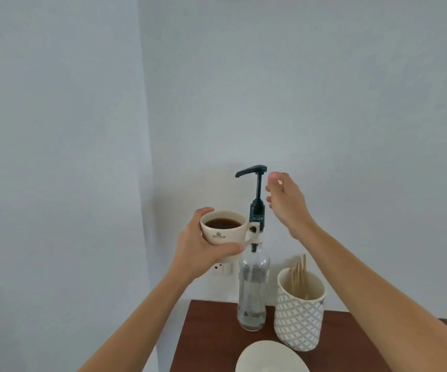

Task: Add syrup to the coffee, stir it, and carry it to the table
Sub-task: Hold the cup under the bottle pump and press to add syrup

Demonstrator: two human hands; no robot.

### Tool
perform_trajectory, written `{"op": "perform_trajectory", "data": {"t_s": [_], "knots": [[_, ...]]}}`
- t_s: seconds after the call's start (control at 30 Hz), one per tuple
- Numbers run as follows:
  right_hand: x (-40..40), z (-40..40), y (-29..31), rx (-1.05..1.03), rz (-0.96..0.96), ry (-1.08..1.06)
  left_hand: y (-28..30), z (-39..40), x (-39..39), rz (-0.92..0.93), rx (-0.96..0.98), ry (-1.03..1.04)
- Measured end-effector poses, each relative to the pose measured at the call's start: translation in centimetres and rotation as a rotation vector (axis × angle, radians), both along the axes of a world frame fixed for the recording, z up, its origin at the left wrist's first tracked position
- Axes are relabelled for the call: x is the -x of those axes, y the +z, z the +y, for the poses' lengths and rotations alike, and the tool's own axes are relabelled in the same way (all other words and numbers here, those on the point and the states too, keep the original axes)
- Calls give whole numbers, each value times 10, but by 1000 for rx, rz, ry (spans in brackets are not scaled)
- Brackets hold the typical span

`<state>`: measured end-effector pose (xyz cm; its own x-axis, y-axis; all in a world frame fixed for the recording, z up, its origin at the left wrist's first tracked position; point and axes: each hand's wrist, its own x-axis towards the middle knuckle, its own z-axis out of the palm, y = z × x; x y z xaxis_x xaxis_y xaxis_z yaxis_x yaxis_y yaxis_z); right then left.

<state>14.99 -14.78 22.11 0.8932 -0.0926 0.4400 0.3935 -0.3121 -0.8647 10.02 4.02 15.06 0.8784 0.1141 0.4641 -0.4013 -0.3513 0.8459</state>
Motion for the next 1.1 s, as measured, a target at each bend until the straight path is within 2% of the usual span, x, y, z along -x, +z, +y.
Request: {"op": "perform_trajectory", "data": {"t_s": [0.17,0.33,0.47,0.73,1.1], "knots": [[-20,27,27,-87,102,100,26,4,-16,-13,-20,42],[-33,36,26,-299,117,98,40,2,-28,-11,-11,48],[-38,40,25,-379,124,103,45,-3,-36,-14,-4,28],[-42,41,22,-439,109,112,44,-4,-46,4,0,2],[-44,46,19,-419,55,54,46,-2,-50,21,13,-21]]}}
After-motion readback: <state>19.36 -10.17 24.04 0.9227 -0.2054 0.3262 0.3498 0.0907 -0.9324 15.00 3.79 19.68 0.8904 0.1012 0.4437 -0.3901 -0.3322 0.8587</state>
